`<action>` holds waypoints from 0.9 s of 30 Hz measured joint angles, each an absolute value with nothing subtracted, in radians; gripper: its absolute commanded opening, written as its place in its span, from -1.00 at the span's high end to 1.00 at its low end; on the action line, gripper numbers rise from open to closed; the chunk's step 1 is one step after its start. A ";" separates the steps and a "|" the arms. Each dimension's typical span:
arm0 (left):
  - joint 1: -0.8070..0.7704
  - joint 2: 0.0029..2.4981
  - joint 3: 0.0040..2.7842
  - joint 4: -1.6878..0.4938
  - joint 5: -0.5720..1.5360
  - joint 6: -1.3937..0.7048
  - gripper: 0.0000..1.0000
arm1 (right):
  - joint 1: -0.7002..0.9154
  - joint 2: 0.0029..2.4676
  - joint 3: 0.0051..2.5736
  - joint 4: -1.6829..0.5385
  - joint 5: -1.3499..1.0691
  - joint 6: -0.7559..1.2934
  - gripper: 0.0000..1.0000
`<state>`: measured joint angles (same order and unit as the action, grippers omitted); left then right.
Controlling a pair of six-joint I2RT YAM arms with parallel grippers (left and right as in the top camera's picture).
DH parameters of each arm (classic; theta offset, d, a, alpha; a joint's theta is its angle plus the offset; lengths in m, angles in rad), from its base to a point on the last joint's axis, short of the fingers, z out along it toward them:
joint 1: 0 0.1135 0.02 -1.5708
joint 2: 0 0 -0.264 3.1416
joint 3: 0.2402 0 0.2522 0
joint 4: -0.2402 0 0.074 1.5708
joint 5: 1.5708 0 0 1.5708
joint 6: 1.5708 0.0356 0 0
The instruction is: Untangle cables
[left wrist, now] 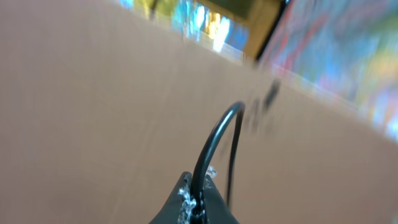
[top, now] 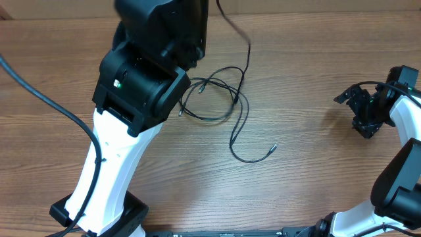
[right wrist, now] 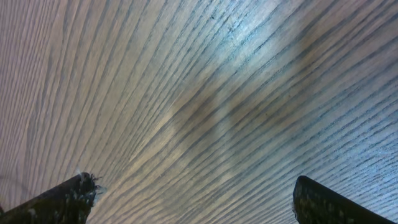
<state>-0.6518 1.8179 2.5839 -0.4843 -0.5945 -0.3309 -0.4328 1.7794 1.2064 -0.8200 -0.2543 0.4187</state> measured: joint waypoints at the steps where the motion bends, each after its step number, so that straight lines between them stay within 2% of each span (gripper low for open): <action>1: -0.648 1.818 2.584 -0.418 -0.610 -0.319 0.91 | -0.433 1.779 1.206 -0.820 -0.254 0.418 -1.00; 6: -0.646 1.817 2.583 -0.150 -0.706 -0.171 0.92 | -0.433 1.779 1.206 -0.819 -0.255 0.418 -1.00; 9: -0.646 1.815 2.583 -0.149 -0.799 -0.081 0.91 | -0.433 1.779 1.206 -0.820 -0.255 0.418 -0.99; 14: -0.597 1.815 2.583 -0.349 -0.957 -0.020 0.92 | -0.433 1.779 1.206 -0.819 -0.255 0.418 -1.00; 19: -0.436 1.816 2.583 -0.670 -0.944 -0.133 0.91 | -0.432 1.779 1.206 -0.820 -0.255 0.419 -1.00; 23: -0.278 1.818 2.582 -0.896 -0.833 -0.308 0.91 | -0.432 1.779 1.206 -0.820 -0.255 0.418 -1.00; 27: -0.096 1.824 2.582 -1.005 -0.630 -0.440 0.91 | -0.432 1.779 1.206 -0.820 -0.255 0.419 -1.00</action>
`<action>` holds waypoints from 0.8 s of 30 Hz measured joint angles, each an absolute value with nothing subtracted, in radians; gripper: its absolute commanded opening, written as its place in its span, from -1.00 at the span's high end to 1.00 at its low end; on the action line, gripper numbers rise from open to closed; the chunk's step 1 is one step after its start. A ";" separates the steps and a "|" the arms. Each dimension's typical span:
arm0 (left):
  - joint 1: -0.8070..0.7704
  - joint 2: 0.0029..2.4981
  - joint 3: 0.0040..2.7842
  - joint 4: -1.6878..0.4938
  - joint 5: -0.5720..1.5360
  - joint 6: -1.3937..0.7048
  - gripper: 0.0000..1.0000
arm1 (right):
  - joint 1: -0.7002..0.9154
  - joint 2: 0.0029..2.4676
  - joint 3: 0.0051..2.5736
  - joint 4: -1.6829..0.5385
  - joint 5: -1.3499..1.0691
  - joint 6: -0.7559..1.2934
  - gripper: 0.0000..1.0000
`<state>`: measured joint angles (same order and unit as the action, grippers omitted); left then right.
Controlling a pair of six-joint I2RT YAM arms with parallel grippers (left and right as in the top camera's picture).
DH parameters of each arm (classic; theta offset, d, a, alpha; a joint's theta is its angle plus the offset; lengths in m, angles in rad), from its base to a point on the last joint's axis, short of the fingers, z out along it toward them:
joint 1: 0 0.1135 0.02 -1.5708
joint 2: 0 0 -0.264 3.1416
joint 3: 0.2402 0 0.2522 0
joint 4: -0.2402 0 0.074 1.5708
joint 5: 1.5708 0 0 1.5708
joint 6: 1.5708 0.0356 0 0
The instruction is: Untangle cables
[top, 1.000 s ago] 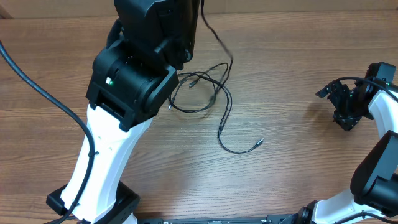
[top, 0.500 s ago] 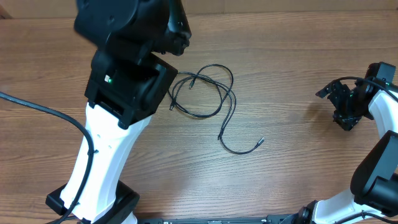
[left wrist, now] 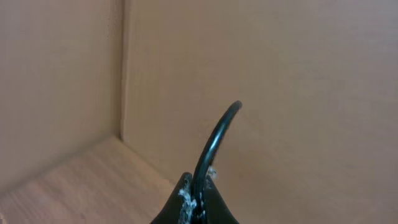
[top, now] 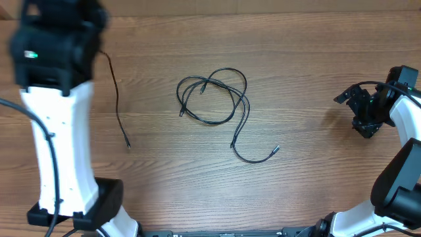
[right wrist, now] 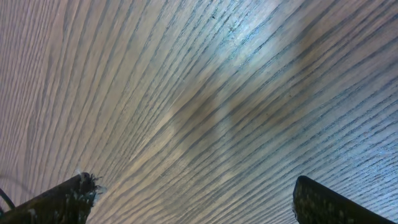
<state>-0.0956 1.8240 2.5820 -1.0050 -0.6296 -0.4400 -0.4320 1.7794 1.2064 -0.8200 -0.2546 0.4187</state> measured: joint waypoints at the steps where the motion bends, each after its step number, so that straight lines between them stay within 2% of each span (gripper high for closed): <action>1: -0.053 1.827 2.582 -1.028 -0.580 -0.464 0.91 | -0.432 1.779 1.206 -0.820 -0.255 0.419 -1.00; 5: 0.104 1.843 2.582 -1.121 -0.435 -0.562 0.92 | -0.432 1.779 1.206 -0.820 -0.255 0.419 -1.00; 11: 0.248 1.853 2.581 -1.174 -0.357 -0.657 0.92 | -0.432 1.779 1.206 -0.820 -0.255 0.418 -1.00; 20: 0.313 1.853 2.581 -1.219 -0.392 -0.683 0.91 | -0.432 1.779 1.206 -0.819 -0.255 0.419 -1.00; 24: 0.316 1.859 2.582 -1.358 -0.413 -0.696 0.91 | -0.432 1.779 1.206 -0.820 -0.255 0.419 -1.00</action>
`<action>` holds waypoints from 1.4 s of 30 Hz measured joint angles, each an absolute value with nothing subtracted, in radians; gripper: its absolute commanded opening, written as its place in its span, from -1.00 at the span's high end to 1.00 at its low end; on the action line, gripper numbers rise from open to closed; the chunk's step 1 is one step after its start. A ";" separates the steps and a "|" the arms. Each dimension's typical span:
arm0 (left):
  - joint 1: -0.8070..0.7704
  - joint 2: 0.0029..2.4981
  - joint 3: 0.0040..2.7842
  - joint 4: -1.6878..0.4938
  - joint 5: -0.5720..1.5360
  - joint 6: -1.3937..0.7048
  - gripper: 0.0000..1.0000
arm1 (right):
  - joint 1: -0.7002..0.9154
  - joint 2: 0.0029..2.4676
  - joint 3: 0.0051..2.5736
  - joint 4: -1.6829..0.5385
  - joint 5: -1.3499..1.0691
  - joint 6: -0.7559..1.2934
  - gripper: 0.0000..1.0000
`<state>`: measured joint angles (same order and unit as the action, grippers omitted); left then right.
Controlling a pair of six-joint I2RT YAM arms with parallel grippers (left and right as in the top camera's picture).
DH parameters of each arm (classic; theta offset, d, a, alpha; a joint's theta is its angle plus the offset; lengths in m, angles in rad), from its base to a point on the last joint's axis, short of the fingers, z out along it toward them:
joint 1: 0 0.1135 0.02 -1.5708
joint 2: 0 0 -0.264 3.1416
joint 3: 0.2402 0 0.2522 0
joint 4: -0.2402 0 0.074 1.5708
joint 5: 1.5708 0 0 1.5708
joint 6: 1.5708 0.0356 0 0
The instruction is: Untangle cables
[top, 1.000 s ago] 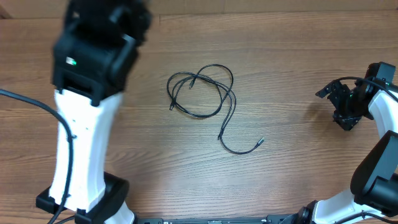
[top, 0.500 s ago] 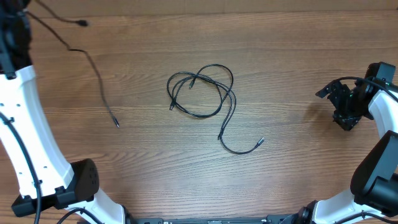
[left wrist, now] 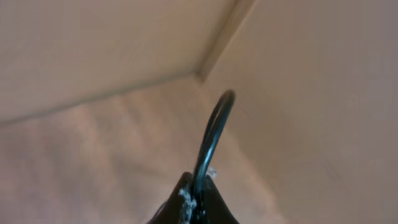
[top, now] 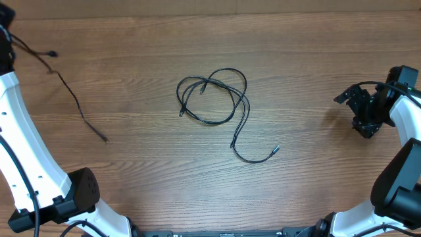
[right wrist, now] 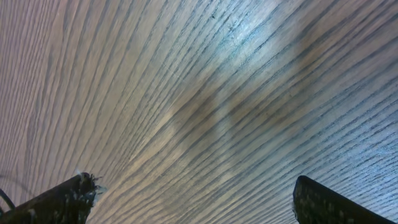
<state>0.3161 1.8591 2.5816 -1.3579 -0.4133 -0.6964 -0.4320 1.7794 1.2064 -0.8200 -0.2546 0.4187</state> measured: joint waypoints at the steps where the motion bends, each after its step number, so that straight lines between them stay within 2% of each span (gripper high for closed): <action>1: 0.316 1.866 2.582 -1.428 -0.416 -0.714 0.91 | -0.432 1.779 1.206 -0.820 -0.255 0.419 -1.00; 8: 0.316 1.996 2.581 -1.679 -0.418 -0.794 0.91 | -0.432 1.779 1.206 -0.820 -0.255 0.419 -1.00; 19: 0.316 2.231 2.448 -1.684 -0.289 -0.703 0.79 | -0.432 1.779 1.206 -0.820 -0.255 0.419 -1.00; 21: 0.316 2.258 2.407 -1.684 -0.282 -0.700 0.91 | -0.432 1.779 1.206 -0.819 -0.255 0.419 -1.00; 25: 0.316 2.297 2.344 -1.663 -0.275 -0.691 0.92 | -0.432 1.779 1.206 -0.820 -0.255 0.418 -0.99; 29: 0.316 2.324 2.329 -1.618 -0.272 -0.653 0.73 | -0.432 1.779 1.206 -0.820 -0.255 0.418 -1.00; 30: 0.316 2.325 2.329 -1.613 -0.271 -0.646 0.62 | -0.432 1.779 1.206 -0.820 -0.255 0.419 -1.00; 32: 0.316 2.326 2.329 -1.607 -0.269 -0.625 0.11 | -0.432 1.779 1.206 -0.820 -0.255 0.419 -1.00; 33: 0.316 2.326 2.329 -1.603 -0.263 -0.606 -0.02 | -0.432 1.779 1.206 -0.820 -0.255 0.419 -1.00; 36: 0.316 2.326 2.329 -1.578 -0.214 -0.541 -0.15 | -0.432 1.779 1.206 -0.820 -0.255 0.418 -0.99; 40: 0.311 2.326 2.329 -1.571 -0.117 -0.419 -0.42 | -0.432 1.779 1.206 -0.820 -0.255 0.419 -1.00; 42: 0.302 2.326 2.329 -1.573 -0.085 -0.377 -0.44 | -0.432 1.779 1.206 -0.820 -0.255 0.419 -1.00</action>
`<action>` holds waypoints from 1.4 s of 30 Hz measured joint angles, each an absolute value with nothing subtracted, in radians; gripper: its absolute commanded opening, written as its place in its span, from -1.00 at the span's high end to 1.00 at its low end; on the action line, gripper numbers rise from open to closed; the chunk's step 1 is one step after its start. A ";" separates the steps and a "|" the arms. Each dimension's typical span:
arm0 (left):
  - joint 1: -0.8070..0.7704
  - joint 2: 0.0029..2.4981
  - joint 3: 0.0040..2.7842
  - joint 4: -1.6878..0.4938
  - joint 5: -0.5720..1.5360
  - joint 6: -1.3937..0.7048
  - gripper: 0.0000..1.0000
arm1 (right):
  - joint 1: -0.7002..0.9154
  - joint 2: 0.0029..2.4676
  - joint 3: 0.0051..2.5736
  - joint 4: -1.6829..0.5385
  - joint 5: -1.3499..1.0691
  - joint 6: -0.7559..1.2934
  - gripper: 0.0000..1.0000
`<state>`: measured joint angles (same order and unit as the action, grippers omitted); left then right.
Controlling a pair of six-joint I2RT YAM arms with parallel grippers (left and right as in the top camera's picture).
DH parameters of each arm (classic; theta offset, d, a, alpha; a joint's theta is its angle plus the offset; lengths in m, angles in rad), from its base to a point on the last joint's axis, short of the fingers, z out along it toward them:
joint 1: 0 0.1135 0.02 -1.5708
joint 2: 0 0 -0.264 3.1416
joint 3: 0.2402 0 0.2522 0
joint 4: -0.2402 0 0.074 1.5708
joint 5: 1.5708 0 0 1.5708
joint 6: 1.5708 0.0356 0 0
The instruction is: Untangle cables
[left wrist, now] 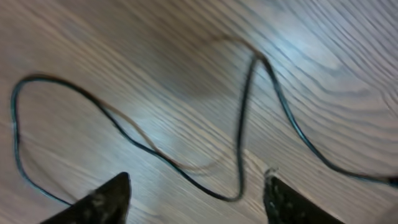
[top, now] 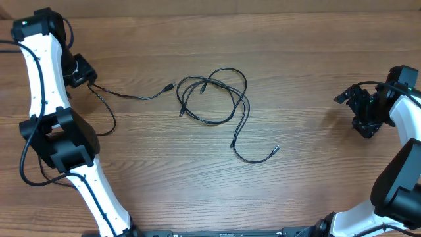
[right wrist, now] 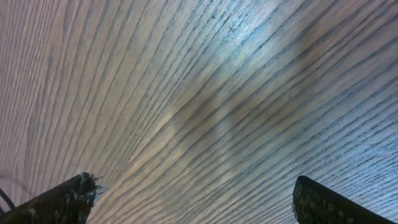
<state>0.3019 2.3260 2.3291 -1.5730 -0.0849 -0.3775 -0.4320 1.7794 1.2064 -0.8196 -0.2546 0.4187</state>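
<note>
One thin black cable (top: 139, 98) lies by itself on the wooden table at the left, running from a plug near the middle to a loop by my left arm. My left gripper (top: 82, 71) hovers open just over that cable (left wrist: 242, 124), its fingers (left wrist: 106, 199) wide apart with the cable passing under the gap (left wrist: 196, 199). A looped bundle of black cables (top: 241, 99) rests at the table's centre, with a tail ending in a plug (top: 275, 149). My right gripper (top: 364, 113) stands open at the far right, nothing between its fingers (right wrist: 193, 202).
The left arm's base and its own thick cabling (top: 62, 148) stand at the left edge. The right arm's base is at the lower right. Bare wood table (top: 316, 184) surrounds the bundle.
The left gripper was shut on a cable held up at the far left. Now it is open and low, and the cable lies on the table beneath it. The right arm is unchanged.
The left gripper held one cable above the central tangle. Then it was off to the left with that cable hanging free of the bundle, then further left. Now the cable lies apart at the left, released. The right gripper stayed open and still.
</note>
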 measured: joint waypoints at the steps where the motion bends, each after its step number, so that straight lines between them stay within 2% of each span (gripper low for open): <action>1: 0.298 2.326 2.329 -1.574 -0.076 -0.364 -0.47 | -0.432 1.779 1.206 -0.820 -0.254 0.419 -1.00; 5: 0.276 2.326 2.328 -1.574 -0.051 -0.335 -0.71 | -0.432 1.779 1.206 -0.819 -0.254 0.418 -1.00; 12: 0.255 2.326 2.248 -1.568 -0.041 -0.329 -0.72 | -0.432 1.779 1.206 -0.819 -0.255 0.418 -1.00; 16: 0.255 2.326 2.146 -1.539 -0.039 -0.330 -0.50 | -0.432 1.779 1.206 -0.819 -0.255 0.419 -1.00; 22: 0.255 2.326 2.041 -1.499 -0.037 -0.329 -0.36 | -0.432 1.779 1.206 -0.820 -0.255 0.419 -1.00; 26: 0.243 2.326 2.022 -1.466 -0.037 -0.329 -0.18 | -0.432 1.779 1.206 -0.820 -0.255 0.419 -1.00; 28: 0.235 2.326 2.022 -1.461 -0.037 -0.329 -0.02 | -0.432 1.779 1.206 -0.819 -0.255 0.418 -1.00; 30: 0.228 2.326 2.022 -1.461 -0.037 -0.329 0.24 | -0.432 1.779 1.206 -0.820 -0.255 0.419 -1.00; 31: 0.223 2.326 2.022 -1.461 -0.036 -0.326 0.24 | -0.432 1.779 1.206 -0.819 -0.255 0.418 -1.00; 34: 0.215 2.326 2.022 -1.465 -0.036 -0.330 0.05 | -0.432 1.779 1.206 -0.820 -0.255 0.419 -1.00; 42: 0.202 2.199 2.013 -1.474 -0.056 -0.332 0.02 | -0.432 1.779 1.206 -0.819 -0.254 0.418 -1.00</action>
